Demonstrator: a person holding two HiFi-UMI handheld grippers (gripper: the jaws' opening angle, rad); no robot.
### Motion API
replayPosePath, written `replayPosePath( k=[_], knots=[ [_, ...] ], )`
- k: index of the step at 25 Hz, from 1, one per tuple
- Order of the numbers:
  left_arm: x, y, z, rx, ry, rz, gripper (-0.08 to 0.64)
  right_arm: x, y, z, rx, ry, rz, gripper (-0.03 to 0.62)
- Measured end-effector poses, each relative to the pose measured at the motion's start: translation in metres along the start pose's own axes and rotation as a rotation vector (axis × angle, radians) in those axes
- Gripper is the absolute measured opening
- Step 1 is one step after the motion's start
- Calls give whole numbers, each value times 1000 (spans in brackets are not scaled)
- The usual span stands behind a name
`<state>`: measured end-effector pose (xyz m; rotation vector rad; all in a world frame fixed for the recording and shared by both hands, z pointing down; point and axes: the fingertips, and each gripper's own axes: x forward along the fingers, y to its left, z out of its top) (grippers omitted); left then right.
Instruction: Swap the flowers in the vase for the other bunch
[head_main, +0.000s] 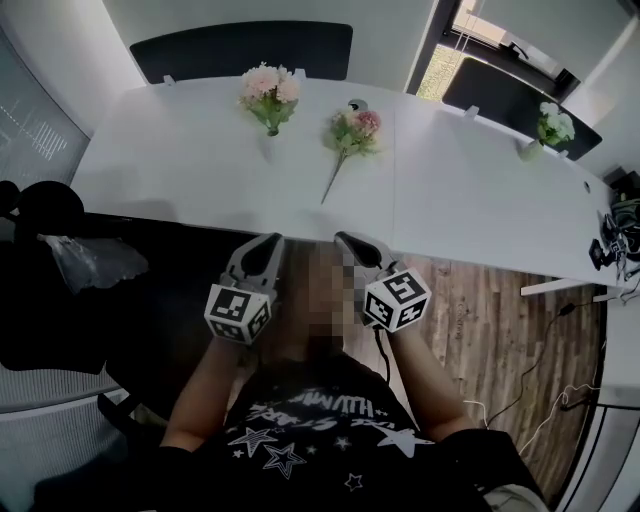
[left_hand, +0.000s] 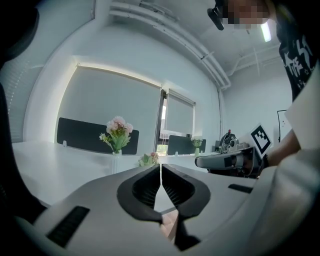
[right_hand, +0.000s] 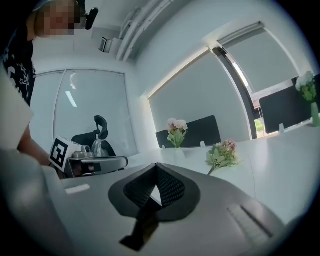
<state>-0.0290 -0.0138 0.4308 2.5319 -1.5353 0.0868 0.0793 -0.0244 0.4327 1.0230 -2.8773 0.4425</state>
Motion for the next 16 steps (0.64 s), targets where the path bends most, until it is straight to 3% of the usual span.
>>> replayPosePath(
  k=[6, 16],
  knots=[
    [-38, 0, -4, -16, -1, -38, 15, -18, 35, -8, -5, -2, -60, 2],
    [-110, -2, -7, 56, -9, -93, 15, -23, 105, -33, 29, -13, -118, 2]
  ],
)
